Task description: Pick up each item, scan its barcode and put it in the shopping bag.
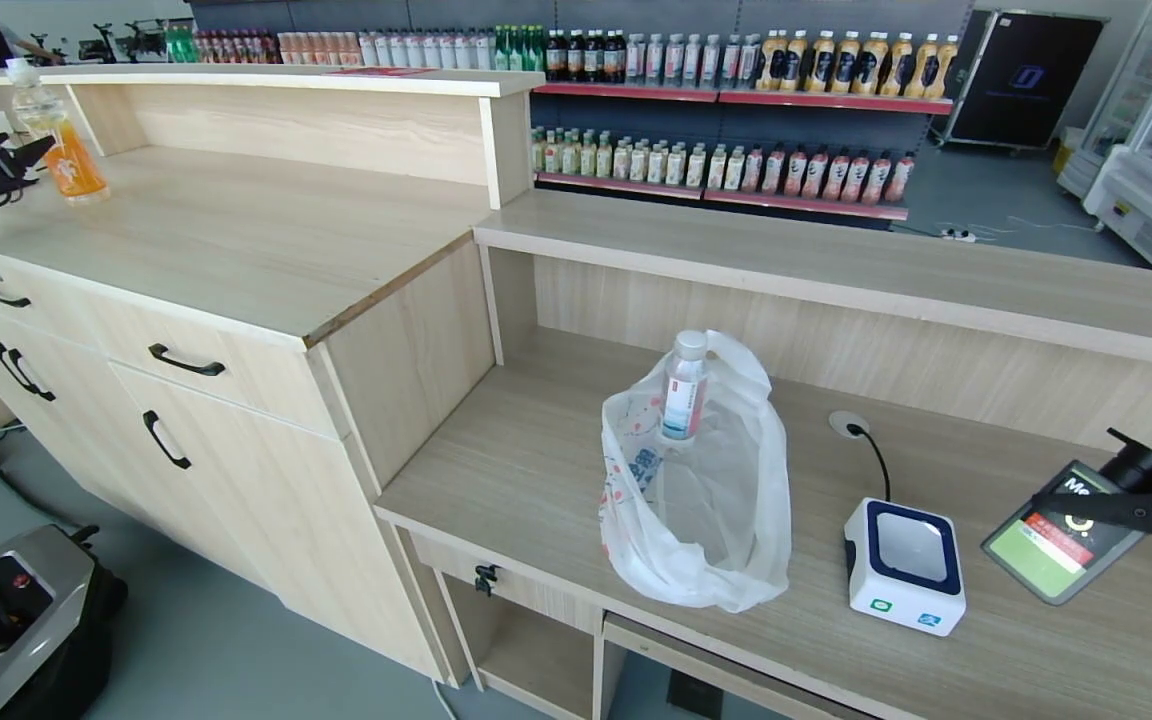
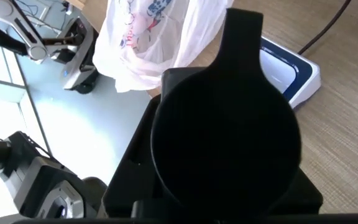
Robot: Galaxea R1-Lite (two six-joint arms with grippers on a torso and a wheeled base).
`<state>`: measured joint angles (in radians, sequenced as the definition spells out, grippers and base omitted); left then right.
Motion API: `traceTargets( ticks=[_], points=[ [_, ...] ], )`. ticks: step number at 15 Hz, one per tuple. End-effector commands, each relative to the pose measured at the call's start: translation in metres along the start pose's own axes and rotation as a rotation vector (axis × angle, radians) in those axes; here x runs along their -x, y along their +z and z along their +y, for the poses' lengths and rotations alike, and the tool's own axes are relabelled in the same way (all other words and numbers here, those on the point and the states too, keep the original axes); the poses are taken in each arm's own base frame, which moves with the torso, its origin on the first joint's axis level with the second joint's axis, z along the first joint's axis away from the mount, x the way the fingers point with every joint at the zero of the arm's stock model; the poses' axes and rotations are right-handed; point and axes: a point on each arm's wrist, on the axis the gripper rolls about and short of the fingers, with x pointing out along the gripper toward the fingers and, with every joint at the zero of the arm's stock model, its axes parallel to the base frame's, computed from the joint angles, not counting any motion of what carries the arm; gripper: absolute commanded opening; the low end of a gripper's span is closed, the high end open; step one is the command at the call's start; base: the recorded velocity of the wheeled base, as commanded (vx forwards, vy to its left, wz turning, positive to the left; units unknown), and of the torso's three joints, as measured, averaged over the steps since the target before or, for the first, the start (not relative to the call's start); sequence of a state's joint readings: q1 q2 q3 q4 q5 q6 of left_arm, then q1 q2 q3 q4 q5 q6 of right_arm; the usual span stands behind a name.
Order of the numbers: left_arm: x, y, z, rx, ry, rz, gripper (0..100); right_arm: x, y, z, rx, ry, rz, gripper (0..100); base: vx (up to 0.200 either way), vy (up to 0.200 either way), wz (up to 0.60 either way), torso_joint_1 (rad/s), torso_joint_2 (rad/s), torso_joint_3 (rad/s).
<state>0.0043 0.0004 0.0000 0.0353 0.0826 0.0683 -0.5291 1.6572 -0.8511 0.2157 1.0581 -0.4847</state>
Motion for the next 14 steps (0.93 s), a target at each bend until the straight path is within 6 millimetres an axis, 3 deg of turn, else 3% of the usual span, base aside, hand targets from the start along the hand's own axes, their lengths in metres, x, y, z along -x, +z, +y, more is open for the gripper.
traceTargets(
  ticks=[1,14],
  points=[
    [0.0,0.0,0.0,0.001,0.001,0.0,100,0.0,-0.003,-0.002,-0.014,-0.004,0.006,0,0.0,0.0,0.0,0.0,0.0,0.0],
    [0.0,0.0,0.0,0.001,0.001,0.001,100,-0.017,0.002,-0.021,0.012,0.007,0.02,0,0.0,0.0,0.0,0.0,0.0,0.0]
  ],
)
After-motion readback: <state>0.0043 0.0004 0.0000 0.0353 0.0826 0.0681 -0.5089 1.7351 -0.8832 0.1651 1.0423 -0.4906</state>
